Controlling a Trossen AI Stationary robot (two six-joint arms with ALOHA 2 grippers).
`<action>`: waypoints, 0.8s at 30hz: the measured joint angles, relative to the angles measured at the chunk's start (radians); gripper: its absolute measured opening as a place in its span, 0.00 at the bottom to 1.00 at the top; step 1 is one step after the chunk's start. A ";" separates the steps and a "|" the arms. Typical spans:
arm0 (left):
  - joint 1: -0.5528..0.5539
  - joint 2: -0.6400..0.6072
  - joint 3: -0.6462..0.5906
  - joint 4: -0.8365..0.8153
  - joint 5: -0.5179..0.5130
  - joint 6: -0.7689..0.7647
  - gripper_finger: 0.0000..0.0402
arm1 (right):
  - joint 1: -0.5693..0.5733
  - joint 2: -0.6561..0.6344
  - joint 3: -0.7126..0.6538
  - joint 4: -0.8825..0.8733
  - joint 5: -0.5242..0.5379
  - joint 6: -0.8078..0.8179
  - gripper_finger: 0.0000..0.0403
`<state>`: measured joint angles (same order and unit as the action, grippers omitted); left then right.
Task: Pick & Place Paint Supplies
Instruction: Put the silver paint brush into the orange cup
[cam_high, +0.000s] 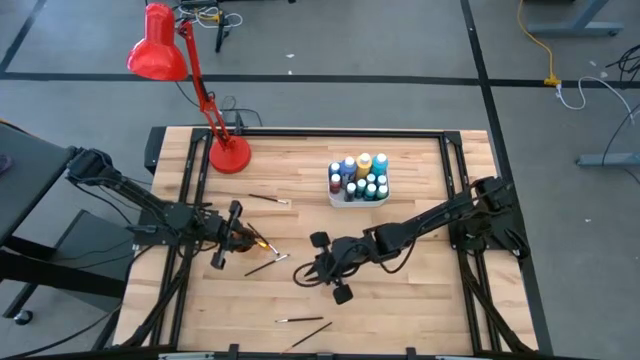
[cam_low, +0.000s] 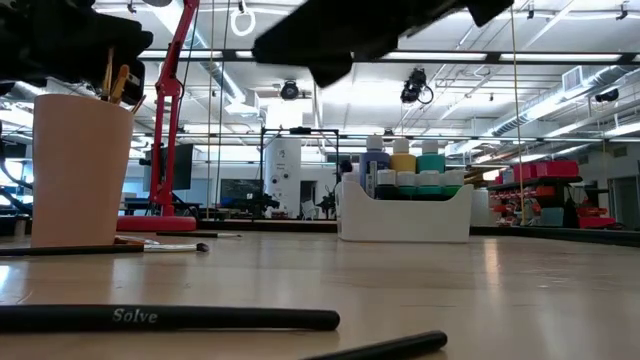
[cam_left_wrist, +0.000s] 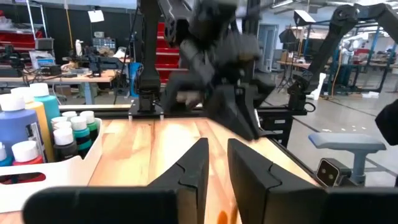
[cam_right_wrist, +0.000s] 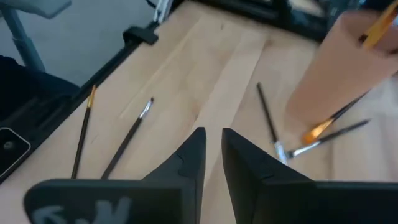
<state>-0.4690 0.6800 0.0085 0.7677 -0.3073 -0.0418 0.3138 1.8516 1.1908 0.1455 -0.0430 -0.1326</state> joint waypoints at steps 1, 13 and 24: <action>0.000 0.000 0.000 0.005 0.000 0.000 0.18 | 0.002 0.011 0.000 0.000 0.000 0.015 0.15; 0.000 0.000 0.012 0.136 0.019 -0.009 0.17 | 0.040 0.112 0.000 0.173 -0.133 0.060 0.35; 0.000 0.006 0.137 0.195 0.128 -0.001 0.18 | 0.047 0.154 -0.007 0.187 -0.132 0.178 0.42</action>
<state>-0.4690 0.6865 0.1458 0.9629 -0.1789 -0.0426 0.3604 2.0059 1.1839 0.3325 -0.1745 0.0459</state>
